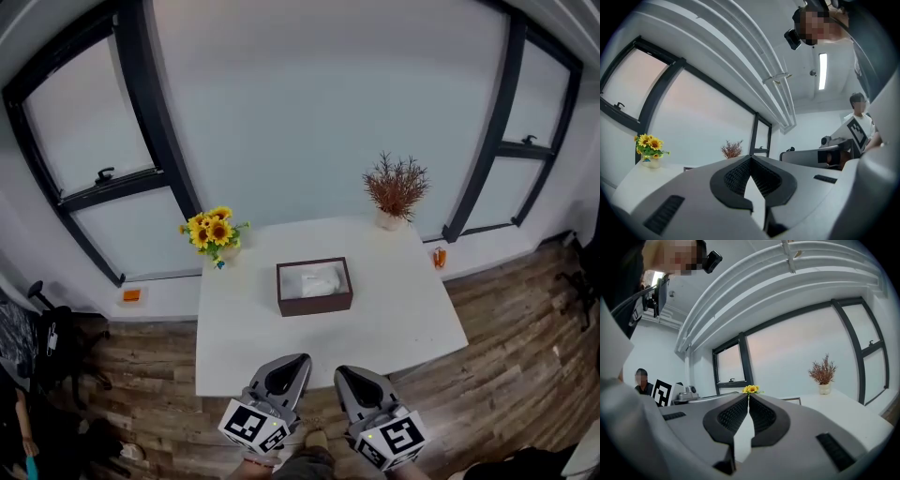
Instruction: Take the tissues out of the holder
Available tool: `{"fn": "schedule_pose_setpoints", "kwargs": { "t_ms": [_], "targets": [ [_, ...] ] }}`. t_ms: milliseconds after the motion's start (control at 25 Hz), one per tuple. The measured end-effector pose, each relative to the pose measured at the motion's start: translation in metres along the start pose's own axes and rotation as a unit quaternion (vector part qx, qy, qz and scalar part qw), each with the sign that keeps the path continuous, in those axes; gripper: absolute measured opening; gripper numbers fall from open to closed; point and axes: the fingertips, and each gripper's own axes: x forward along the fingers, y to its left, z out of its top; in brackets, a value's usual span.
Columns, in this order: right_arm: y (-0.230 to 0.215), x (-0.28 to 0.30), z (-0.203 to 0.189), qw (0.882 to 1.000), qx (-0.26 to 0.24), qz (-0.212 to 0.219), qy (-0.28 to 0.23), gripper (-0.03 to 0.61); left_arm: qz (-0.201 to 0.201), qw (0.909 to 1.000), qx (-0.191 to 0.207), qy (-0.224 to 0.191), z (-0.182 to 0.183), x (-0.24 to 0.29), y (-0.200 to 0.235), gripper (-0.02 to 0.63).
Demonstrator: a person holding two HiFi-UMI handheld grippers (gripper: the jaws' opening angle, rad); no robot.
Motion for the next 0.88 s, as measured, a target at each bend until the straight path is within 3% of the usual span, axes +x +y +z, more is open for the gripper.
{"fn": "schedule_pose_setpoints", "kwargs": {
  "t_ms": [160, 360, 760, 880],
  "targets": [
    [-0.008, 0.028, 0.006, 0.999, -0.008, 0.005, -0.031, 0.008, -0.008, 1.0, -0.004, 0.002, -0.003, 0.016, 0.022, 0.008],
    [-0.019, 0.045, 0.001, 1.0, -0.006, 0.004, -0.028, 0.006, -0.01, 0.9998, -0.013, 0.011, -0.014, 0.03, 0.04, 0.008],
    [-0.043, 0.081, -0.006, 1.0, -0.019, 0.017, -0.002, 0.008, -0.016, 0.9994, -0.019, 0.024, -0.036, 0.056, 0.061, 0.008],
    [-0.053, 0.097, -0.013, 0.998, -0.024, 0.027, 0.044, 0.008, -0.018, 0.9992, -0.02, 0.03, -0.046, 0.064, 0.07, 0.008]
  ]
}}
